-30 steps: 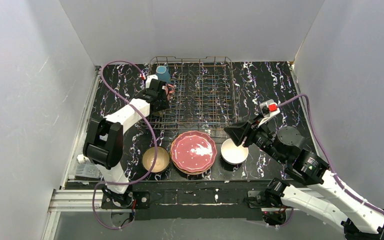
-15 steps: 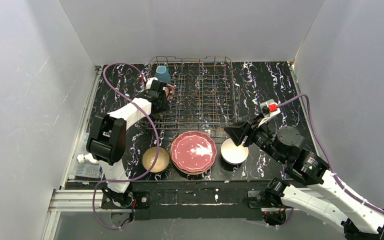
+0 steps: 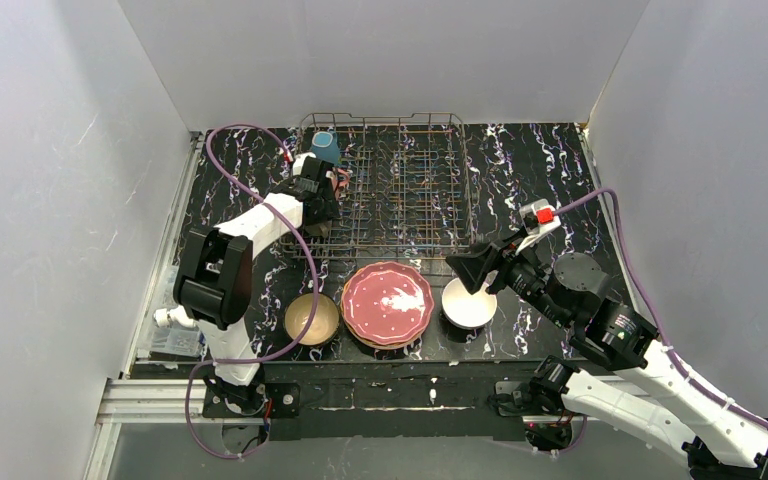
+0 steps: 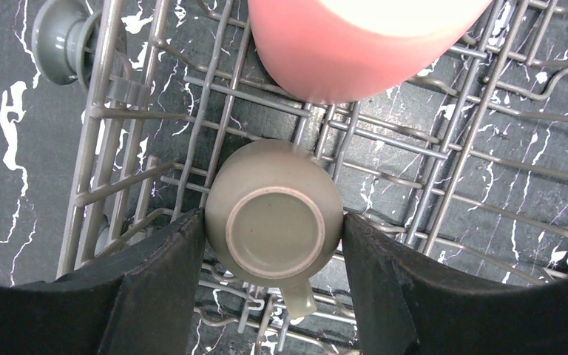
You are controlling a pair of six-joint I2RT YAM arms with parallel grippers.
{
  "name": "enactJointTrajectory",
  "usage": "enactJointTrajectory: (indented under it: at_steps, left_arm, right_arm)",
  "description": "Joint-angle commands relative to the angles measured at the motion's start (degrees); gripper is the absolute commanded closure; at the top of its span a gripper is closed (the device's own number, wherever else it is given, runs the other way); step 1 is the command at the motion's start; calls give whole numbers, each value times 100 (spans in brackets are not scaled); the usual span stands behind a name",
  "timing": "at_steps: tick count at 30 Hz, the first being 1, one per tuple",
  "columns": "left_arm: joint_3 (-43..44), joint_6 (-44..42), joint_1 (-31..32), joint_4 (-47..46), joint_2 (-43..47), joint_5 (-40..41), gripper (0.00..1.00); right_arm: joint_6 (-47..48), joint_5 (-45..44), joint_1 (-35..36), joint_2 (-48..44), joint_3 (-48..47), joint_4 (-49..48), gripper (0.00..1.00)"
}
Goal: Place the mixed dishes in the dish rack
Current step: Turn the cup upside down in the dish rack.
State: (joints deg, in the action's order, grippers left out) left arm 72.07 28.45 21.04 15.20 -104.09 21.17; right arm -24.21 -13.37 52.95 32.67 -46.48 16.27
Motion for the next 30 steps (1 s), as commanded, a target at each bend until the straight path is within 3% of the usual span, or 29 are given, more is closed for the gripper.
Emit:
enactJointTrajectory:
  at_steps: [1,4,12,22,30]
  left_arm:
    - [183,16,-54,126,33,76,58]
    - [156,-13,-50,150,55,115,46]
    - [68,-31,-54,163,136,72,24]
    - [105,-137,-56,219,386,-94,4]
    - [196,-330,-52,435,794,-334,2]
  right_arm:
    - [19,-55,18,-41,-54,-168,28]
    - [6,-52,23,-39,-61,-168,27]
    - [-57,-43,23,-57,-120,-78,23]
    - [-112,-113,23,19,-324,173,15]
    - [-117,-300,23,241,-681,621,14]
